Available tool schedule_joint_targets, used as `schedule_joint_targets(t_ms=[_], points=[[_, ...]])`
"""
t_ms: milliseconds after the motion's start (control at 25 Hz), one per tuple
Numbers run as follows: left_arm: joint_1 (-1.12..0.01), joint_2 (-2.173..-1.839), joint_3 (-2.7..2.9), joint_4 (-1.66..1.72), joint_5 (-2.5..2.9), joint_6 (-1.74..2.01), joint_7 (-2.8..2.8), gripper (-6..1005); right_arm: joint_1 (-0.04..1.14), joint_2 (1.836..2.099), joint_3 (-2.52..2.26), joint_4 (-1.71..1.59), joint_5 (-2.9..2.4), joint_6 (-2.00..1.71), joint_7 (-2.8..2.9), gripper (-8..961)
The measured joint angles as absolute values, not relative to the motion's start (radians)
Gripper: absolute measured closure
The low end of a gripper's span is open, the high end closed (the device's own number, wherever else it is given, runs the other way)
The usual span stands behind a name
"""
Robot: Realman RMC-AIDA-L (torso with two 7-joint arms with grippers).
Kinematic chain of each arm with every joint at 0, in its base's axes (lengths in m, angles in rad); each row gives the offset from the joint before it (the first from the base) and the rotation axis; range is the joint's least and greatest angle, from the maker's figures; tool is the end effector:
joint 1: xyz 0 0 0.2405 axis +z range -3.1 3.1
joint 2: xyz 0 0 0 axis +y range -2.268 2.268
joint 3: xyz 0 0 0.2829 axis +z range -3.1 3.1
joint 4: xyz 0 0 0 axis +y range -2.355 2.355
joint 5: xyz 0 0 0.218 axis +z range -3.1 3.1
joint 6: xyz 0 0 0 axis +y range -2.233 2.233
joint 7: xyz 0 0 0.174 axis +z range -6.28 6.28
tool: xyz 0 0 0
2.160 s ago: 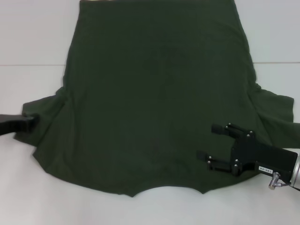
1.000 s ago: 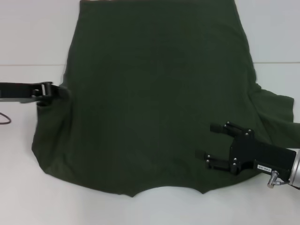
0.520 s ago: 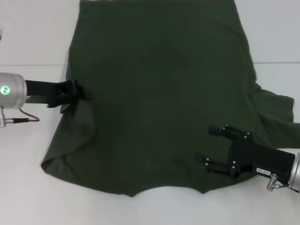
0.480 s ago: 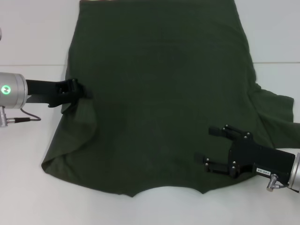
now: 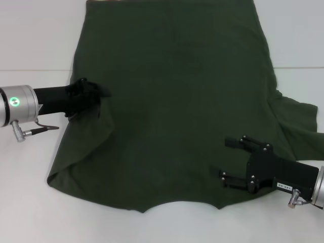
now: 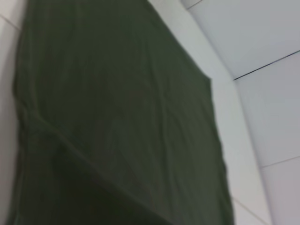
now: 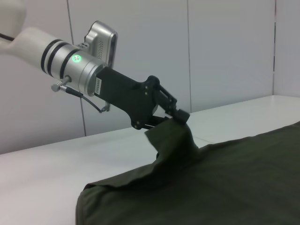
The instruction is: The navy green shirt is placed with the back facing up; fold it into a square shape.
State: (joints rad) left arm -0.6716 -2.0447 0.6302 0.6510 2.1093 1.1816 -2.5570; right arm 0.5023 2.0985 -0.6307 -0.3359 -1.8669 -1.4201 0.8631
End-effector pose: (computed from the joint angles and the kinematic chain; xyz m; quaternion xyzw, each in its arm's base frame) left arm -0.2824 0.4472 -0.0105 -0.6600 -0.6783 -0.2781 0.1641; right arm 0.2969 0.3369 -0.0871 -0.9261 0.1438 0.2764 0.2129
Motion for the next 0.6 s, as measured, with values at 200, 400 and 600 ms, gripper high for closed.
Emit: schedule_joint_targets(t_ms=[200,400,600], points=[[-0.668,-2.048,0.631,0.585,2.028,1.192,-2.489,735,0.5,2.098,-0.632,-0.336,-1.867,-1.422,0.867,41],[-0.667,-2.059,0.639,0.557,2.02,1.193,-2.486,589,0.5,2.097,-0.632,-0.336,-1.867,-1.421,0.867,41],[-0.659,-2.059,0.636,0.544,2.03,1.176,-2.487,398,0.501,2.097,-0.632,-0.336,-1.865,-1.419,0.867,41]])
